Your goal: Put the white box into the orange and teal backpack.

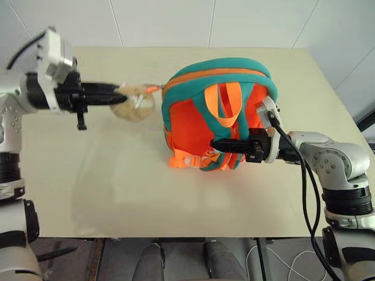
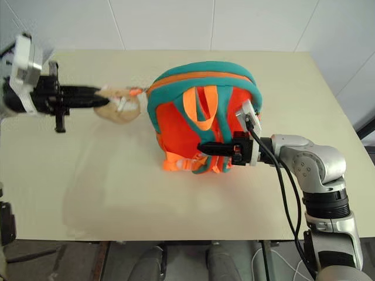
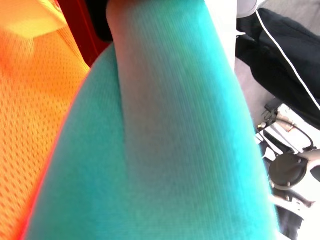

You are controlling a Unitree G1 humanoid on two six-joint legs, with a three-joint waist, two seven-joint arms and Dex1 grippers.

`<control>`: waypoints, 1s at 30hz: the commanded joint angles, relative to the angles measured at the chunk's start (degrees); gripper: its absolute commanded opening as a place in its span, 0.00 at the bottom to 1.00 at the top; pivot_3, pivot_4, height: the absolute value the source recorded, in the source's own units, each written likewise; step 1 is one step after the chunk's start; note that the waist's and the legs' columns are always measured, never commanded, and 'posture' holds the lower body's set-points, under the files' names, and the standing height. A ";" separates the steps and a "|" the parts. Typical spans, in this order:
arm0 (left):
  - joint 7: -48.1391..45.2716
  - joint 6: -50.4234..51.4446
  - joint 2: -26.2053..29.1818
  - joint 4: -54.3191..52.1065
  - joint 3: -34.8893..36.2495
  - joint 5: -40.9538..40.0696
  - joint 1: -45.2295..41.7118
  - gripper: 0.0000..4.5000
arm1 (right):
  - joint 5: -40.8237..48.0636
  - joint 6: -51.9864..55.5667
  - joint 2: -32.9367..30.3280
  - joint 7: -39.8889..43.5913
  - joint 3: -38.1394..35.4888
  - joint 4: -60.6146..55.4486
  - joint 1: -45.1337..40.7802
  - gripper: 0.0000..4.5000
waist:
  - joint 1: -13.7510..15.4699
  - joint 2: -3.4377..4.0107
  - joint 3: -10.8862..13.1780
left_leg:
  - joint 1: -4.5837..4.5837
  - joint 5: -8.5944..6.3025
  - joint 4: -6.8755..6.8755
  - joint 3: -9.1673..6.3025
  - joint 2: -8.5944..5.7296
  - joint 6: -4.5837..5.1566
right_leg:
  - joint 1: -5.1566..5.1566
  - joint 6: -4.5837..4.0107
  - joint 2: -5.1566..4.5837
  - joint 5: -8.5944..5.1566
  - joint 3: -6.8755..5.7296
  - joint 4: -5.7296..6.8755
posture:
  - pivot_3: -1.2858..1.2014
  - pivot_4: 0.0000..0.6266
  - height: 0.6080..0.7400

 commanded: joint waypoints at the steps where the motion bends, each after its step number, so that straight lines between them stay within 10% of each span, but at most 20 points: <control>1: 0.74 -6.37 -2.10 4.50 -0.36 3.41 3.98 0.01 | 2.67 0.96 0.04 -2.22 -3.37 -2.81 1.01 0.00 | 0.17 -0.01 0.00 | 0.00 0.00 0.03 -0.01 0.01 0.00 | 0.00 0.00 0.01 0.00 -0.01 0.01 | 0.52 0.24 1.00; 7: 9.00 -18.53 -18.34 9.80 -6.69 10.23 5.03 0.01 | 5.28 1.88 2.35 -6.72 -4.97 -4.99 3.14 0.00 | 1.46 -0.04 0.01 | -0.02 0.00 0.33 -0.04 -0.01 0.01 | 0.10 0.05 -0.01 0.04 -0.03 0.07 | 0.52 0.24 1.00; 18: 8.87 -17.62 -23.43 3.82 -8.58 11.31 7.29 0.01 | 3.87 -0.98 4.35 -11.89 -5.11 -6.47 5.07 0.00 | 2.11 0.03 -0.04 | -0.15 0.00 0.42 -0.05 -0.10 0.05 | 0.06 0.13 -0.07 0.10 -0.02 0.06 | 0.52 0.24 1.00; 30: 12.85 -2.41 -10.45 -22.09 3.79 3.02 19.06 0.76 | -4.64 -16.68 -6.31 -7.28 -11.59 -17.74 17.83 0.85 | 1.87 0.03 -0.02 | -0.14 -0.04 0.26 -0.05 -0.06 0.11 | 0.06 0.10 -0.07 0.08 -0.01 -0.07 | 0.52 0.24 1.00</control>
